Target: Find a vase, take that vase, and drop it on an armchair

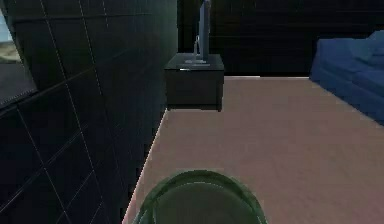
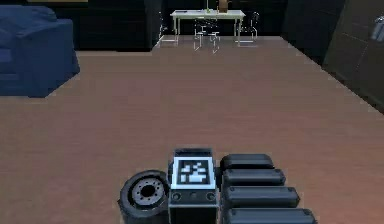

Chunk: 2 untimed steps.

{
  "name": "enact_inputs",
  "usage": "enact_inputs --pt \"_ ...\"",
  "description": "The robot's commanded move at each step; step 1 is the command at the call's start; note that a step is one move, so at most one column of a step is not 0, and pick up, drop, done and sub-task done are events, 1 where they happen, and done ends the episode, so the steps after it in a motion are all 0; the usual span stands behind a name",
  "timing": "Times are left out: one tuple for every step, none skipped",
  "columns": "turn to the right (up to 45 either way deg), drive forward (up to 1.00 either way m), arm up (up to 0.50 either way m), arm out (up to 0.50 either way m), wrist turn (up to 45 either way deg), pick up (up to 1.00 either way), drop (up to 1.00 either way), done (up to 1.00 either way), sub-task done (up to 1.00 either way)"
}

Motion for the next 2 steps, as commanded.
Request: enact_inputs --pt "45.0 0.0 0.0 0.0 0.0 0.0 0.0 0.0 0.0" --pt "45.0 0.0 0.0 0.0 0.0 0.0 0.0 0.0 0.0"
